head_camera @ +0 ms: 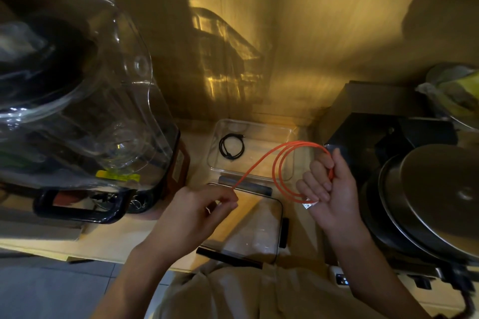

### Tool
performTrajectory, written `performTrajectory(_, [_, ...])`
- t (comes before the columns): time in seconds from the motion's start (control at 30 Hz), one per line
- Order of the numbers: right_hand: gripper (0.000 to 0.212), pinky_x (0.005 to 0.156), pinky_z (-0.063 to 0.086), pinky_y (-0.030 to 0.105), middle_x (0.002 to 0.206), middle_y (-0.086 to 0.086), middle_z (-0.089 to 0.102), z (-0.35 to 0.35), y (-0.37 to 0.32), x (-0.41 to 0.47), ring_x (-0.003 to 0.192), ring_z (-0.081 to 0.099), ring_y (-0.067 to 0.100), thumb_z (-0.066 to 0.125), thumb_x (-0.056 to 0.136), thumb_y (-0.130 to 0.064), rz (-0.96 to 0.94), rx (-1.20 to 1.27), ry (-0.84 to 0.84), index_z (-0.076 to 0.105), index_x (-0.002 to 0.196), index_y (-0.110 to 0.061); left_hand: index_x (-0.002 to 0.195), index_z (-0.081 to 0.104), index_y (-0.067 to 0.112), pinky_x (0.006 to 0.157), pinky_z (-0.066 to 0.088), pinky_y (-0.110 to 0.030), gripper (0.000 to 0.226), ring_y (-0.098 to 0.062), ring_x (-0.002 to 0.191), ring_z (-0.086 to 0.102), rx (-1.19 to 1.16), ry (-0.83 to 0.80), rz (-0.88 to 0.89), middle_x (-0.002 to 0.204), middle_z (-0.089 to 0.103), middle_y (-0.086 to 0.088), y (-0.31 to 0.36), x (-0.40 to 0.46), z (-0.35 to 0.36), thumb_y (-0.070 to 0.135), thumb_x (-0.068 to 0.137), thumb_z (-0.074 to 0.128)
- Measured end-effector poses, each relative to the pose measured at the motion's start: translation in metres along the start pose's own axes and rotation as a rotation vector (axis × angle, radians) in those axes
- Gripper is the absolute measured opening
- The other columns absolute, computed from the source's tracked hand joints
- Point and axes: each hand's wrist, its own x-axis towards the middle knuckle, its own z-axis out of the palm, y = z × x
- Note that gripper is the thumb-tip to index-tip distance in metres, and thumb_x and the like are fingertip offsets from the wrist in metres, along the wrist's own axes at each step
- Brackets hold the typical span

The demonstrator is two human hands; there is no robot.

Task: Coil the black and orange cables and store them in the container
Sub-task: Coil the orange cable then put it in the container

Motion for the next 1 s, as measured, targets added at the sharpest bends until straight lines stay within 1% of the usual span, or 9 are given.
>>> performTrajectory(0.07, [0.043,0.033,0.028,0.017,0.038,-0.006,0.041,0.0,0.0,0.0,0.028,0.039,0.003,0.031,0.106,-0.041,0.0,-0.012,0.01,0.045,0.072,-0.019,0.101,0.071,0.031,0.063,0.047,-0.01,0.018,0.004,0.076,0.064,0.002,-0.112,-0.029,0.084,0.064,0.032,0.007,0.0,-0.002,0.039,0.085,0.072])
performTrajectory(0.17, [0.043,0.033,0.028,0.017,0.038,-0.006,0.04,0.003,0.001,0.001,0.028,0.038,0.003,0.031,0.106,-0.041,-0.004,-0.018,0.024,0.045,0.072,-0.019,0.114,0.065,0.039,0.066,0.041,-0.004,0.049,0.008,0.09,0.06,0.016,-0.301,-0.079,0.083,0.056,0.041,0.013,0.0,-0.001,0.054,0.07,0.079])
performTrajectory(0.27, [0.042,0.033,0.029,0.016,0.038,-0.006,0.04,0.006,0.002,0.0,0.028,0.037,0.003,0.031,0.106,-0.04,-0.007,-0.039,0.047,0.045,0.071,-0.02,0.118,0.063,0.037,0.069,0.034,0.002,0.045,0.013,0.091,0.058,0.068,-0.371,-0.022,0.086,0.056,0.04,0.021,0.003,0.005,0.042,0.076,0.078])
performTrajectory(0.37, [0.041,0.033,0.029,0.017,0.038,-0.006,0.04,0.008,0.004,0.0,0.029,0.038,0.003,0.033,0.105,-0.041,0.001,-0.048,0.045,0.046,0.072,-0.02,0.111,0.07,0.032,0.072,0.034,0.001,0.023,0.003,0.092,0.064,0.121,-0.31,0.085,0.098,0.073,0.021,0.029,0.007,0.009,0.037,0.089,0.065])
performTrajectory(0.5, [0.04,0.035,0.025,0.018,0.039,-0.006,0.04,0.01,0.01,0.0,0.029,0.038,0.003,0.032,0.105,-0.04,0.012,-0.06,0.034,0.045,0.073,-0.019,0.096,0.074,0.037,0.063,0.043,-0.022,0.016,-0.004,0.074,0.056,0.176,-0.185,0.234,0.083,0.059,0.013,0.04,0.012,0.017,0.045,0.088,0.063])
performTrajectory(0.6, [0.042,0.037,0.023,0.02,0.04,-0.006,0.039,0.014,0.015,0.0,0.03,0.037,0.005,0.031,0.105,-0.04,0.005,-0.061,0.043,0.043,0.072,-0.018,0.092,0.077,0.03,0.066,0.037,-0.018,0.016,-0.006,0.078,0.053,0.129,-0.06,0.31,0.085,0.058,0.01,0.045,0.015,0.026,0.042,0.087,0.067])
performTrajectory(0.77, [0.045,0.039,0.029,0.022,0.043,-0.005,0.039,0.022,0.02,-0.001,0.034,0.038,0.007,0.029,0.105,-0.041,-0.028,-0.072,0.067,0.044,0.07,-0.017,0.096,0.077,0.022,0.074,0.05,-0.028,0.017,-0.013,0.087,0.063,0.08,0.058,0.302,0.095,0.071,0.007,0.048,0.017,0.041,0.036,0.09,0.07])
performTrajectory(0.83, [0.043,0.039,0.031,0.022,0.043,-0.004,0.038,0.028,0.023,-0.002,0.035,0.036,0.008,0.031,0.104,-0.042,-0.039,-0.081,0.089,0.043,0.07,-0.018,0.102,0.077,0.023,0.077,0.051,-0.027,0.017,-0.013,0.09,0.064,0.057,0.115,0.296,0.099,0.072,0.006,0.049,0.018,0.045,0.034,0.089,0.072])
performTrajectory(1.0, [0.045,0.043,0.037,0.025,0.044,-0.002,0.038,0.039,0.032,-0.005,0.038,0.036,0.011,0.032,0.103,-0.044,-0.022,-0.054,0.107,0.042,0.068,-0.017,0.092,0.079,0.019,0.069,0.052,-0.029,0.016,-0.011,0.081,0.064,-0.021,0.21,0.214,0.086,0.069,0.004,0.05,0.023,0.053,0.032,0.084,0.077])
